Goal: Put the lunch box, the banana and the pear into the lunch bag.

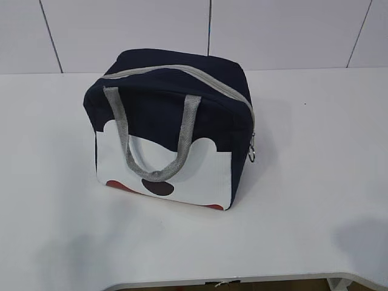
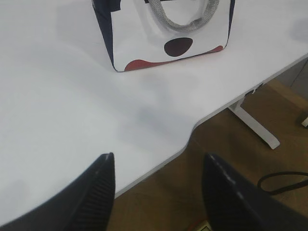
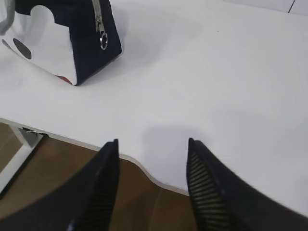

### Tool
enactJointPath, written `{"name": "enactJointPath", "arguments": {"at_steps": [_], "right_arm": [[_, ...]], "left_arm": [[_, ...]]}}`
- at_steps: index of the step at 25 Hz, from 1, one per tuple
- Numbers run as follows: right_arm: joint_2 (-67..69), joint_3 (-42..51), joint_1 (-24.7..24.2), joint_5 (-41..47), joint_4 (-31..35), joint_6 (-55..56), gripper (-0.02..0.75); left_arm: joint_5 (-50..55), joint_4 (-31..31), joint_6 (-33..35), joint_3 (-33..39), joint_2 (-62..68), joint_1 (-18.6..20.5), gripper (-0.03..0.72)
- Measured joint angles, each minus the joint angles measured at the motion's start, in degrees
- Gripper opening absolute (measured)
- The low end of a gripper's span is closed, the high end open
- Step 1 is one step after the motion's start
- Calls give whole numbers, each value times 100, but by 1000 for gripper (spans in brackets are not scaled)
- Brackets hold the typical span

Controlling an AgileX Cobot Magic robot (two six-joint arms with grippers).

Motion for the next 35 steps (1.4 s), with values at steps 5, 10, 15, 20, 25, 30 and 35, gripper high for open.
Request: {"name": "enactJointPath", "arguments": {"at_steps": [5, 10, 15, 20, 25, 30, 35], "right_arm": [[0, 124, 0, 229, -157, -35, 389], [0, 174, 0, 251, -165, -46, 389], [0, 174, 0, 255, -170, -46, 389], [0, 174, 0, 255, -261, -46, 389], [0, 174, 0, 255, -272, -46, 389], [0, 174, 0, 255, -272, -46, 389], [0, 174, 0, 255, -272, -46, 389]], "left_arm": [[12, 3, 0, 9, 0, 0, 420], [12, 3, 0, 9, 0, 0, 420], [12, 25, 0, 9, 0, 0, 419], [12, 36, 0, 9, 0, 0, 413], [12, 36, 0, 9, 0, 0, 405], [12, 36, 0, 9, 0, 0, 395], [12, 36, 0, 9, 0, 0, 384]]}}
